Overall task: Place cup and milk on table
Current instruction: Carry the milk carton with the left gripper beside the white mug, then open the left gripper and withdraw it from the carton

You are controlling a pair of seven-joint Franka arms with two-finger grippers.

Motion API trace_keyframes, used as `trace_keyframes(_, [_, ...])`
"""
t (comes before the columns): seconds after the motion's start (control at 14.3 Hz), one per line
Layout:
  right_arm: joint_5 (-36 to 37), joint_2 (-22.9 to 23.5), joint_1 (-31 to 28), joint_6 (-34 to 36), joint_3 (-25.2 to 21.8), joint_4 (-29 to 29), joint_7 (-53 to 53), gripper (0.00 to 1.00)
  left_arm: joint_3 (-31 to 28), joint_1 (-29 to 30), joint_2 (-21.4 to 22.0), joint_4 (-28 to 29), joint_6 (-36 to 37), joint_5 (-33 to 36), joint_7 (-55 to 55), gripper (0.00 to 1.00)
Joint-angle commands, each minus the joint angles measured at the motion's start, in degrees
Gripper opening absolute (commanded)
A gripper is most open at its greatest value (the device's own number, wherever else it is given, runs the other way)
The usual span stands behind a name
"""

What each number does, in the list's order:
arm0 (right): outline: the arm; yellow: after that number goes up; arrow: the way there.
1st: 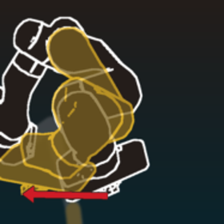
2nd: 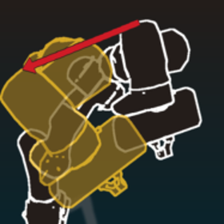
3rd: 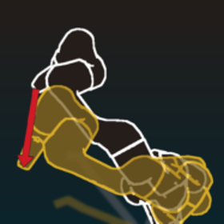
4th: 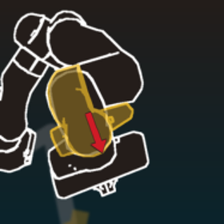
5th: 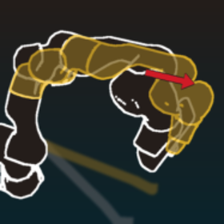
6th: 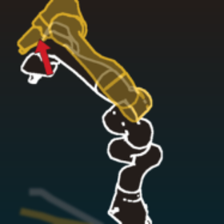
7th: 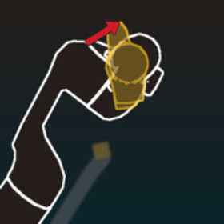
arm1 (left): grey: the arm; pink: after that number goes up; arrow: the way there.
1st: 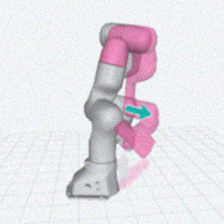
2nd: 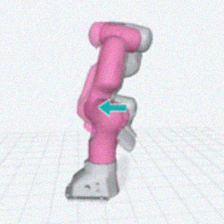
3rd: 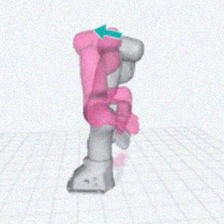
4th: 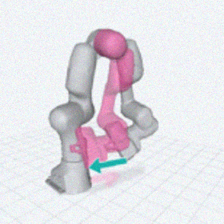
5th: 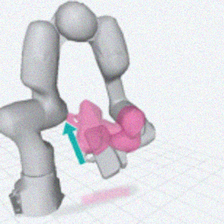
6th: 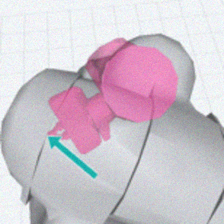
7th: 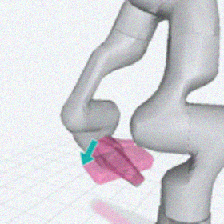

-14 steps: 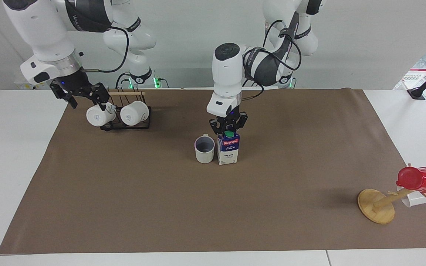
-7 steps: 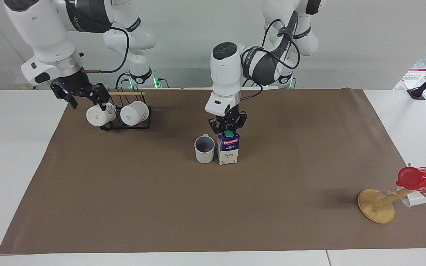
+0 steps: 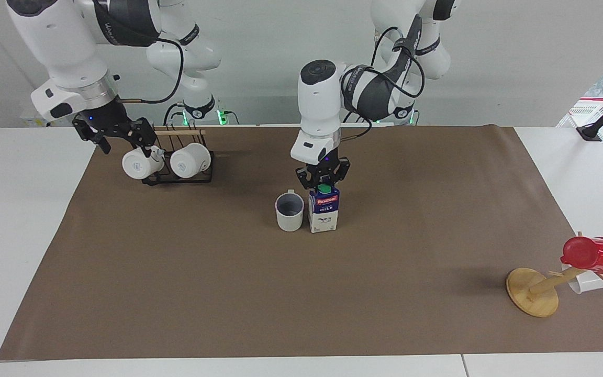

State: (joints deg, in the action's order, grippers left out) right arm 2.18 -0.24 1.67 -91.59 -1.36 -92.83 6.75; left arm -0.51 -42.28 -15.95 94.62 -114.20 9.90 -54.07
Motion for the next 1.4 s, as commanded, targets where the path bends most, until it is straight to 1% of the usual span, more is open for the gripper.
trace_keyframes(0.0, [-0.5,-1.4,-0.6,-1.8,0.5,-1.8,-1.0,1.00,-0.5,-0.7,0.7,1.4,1.2,1.5,-0.4,0.16])
trace_keyframes(0.07, [-0.5,-1.4,-0.6,-1.8,0.5,-1.8,-1.0,1.00,-0.5,-0.7,0.7,1.4,1.0,1.5,-0.4,0.33])
trace_keyframes(0.14, [-0.5,-1.4,-0.5,-1.8,0.5,-1.8,-0.9,1.00,-0.5,-0.6,0.7,1.4,0.6,1.5,-0.4,0.59])
trace_keyframes(0.21, [-0.5,-1.4,-0.5,-1.9,0.5,-1.8,-0.9,1.00,-0.5,-0.4,0.7,1.4,0.3,1.5,-0.3,1.00])
trace_keyframes(0.35, [-0.5,-1.4,-0.5,-2.1,0.6,-1.8,-1.0,1.00,-0.6,0.2,1.4,1.2,-0.1,1.3,-0.3,1.00])
trace_keyframes(0.63, [-0.5,-1.4,-0.6,-3.0,0.5,-1.8,-1.1,1.00,-0.6,2.9,4.7,1.2,0.6,0.9,-0.1,1.00])
trace_keyframes(0.84, [-0.5,-1.4,-0.5,-2.9,0.6,-1.8,-1.0,1.00,-0.6,6.3,9.8,4.0,2.6,-0.1,1.1,1.00])
trace_keyframes(0.91, [-0.5,-1.4,-0.6,-2.9,0.5,-1.8,-1.0,1.00,-0.6,8.8,11.4,4.7,2.7,-2.1,4.1,1.00])
trace_keyframes(1.05, [-0.5,-1.4,-0.6,-2.7,0.5,-1.8,-1.1,1.00,-0.6,14.0,12.9,5.0,4.1,-7.1,14.0,1.00])
trace_keyframes(1.33, [-0.5,-1.4,-0.5,-3.1,0.6,-1.8,-1.0,1.00,-0.6,24.5,14.3,4.1,8.3,-11.6,30.1,1.00])
